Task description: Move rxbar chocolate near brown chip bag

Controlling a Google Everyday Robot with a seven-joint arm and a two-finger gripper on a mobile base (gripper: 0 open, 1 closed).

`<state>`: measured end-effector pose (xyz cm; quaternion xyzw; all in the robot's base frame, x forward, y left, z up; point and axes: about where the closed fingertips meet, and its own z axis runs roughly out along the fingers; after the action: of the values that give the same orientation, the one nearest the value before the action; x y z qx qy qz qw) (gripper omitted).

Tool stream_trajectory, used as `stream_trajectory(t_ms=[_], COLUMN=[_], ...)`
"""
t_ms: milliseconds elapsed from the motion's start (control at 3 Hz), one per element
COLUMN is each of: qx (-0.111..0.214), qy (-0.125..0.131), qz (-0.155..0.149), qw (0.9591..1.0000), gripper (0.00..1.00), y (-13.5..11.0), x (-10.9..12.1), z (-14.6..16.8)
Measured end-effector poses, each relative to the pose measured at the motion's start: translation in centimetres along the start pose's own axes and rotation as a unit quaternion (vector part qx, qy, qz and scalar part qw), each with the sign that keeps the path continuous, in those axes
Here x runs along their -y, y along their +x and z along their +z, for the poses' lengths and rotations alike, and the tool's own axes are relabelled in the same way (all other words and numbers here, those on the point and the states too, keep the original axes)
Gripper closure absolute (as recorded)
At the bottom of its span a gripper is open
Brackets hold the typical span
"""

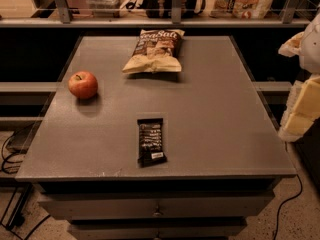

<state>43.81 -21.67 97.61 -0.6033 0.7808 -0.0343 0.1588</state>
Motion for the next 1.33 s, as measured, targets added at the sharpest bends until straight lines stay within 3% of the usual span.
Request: stream_trajectory(t_ms=[333, 667, 1000, 1333], qx=[0.0, 0.024, 0.073, 0.122], qy=[0.0, -0.022, -0.051, -0.066], qz=[0.0, -0.03, -0.069, -0.086], qw=[1.0, 0.999, 0.9936, 0.9866], gripper=[0.0, 0.0, 0.0, 0.0], y=[0.0, -0.4, -1.6, -3.5], x=[0.0, -0.5, -1.7, -2.9], z=[0.0, 0.6, 1.9, 3.5])
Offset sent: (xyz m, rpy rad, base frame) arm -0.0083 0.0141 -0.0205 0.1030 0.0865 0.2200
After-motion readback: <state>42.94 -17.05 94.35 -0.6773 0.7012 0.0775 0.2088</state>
